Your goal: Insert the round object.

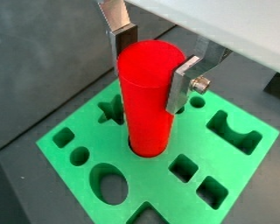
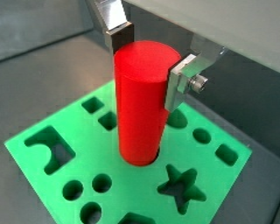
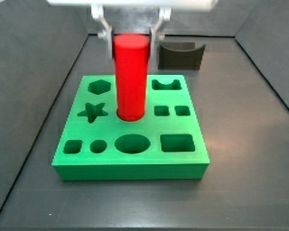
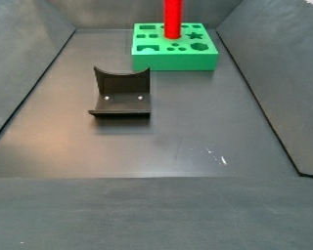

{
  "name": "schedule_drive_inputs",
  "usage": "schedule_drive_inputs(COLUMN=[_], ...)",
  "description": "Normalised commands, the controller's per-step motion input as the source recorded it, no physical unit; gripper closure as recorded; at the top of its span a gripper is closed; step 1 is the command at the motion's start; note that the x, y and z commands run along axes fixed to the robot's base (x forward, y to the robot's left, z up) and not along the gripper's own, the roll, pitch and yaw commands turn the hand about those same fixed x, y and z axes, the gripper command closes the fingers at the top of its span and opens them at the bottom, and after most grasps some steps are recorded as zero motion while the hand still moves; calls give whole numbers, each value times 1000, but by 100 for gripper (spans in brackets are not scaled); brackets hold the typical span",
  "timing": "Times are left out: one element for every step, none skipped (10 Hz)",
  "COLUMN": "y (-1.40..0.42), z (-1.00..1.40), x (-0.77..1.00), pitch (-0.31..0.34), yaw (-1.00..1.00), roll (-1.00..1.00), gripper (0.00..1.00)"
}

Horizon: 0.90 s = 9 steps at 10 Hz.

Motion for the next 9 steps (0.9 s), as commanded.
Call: schedule_drive_inputs(y=[-43, -14, 0, 0, 0, 0, 0, 0, 0], z=[-343, -337, -314, -286, -323, -351, -294, 0, 0], x=[3, 9, 29, 14, 0, 0, 0, 0, 0], pitch=[0, 0, 0, 0, 0, 0, 0, 0, 0], yaw=[-149, -243, -229, -203, -206, -151, -43, 0, 0], roll=[34, 0, -11, -54, -59, -44, 0, -29, 0], gripper=[100, 100, 100, 100, 100, 100, 100, 100, 100])
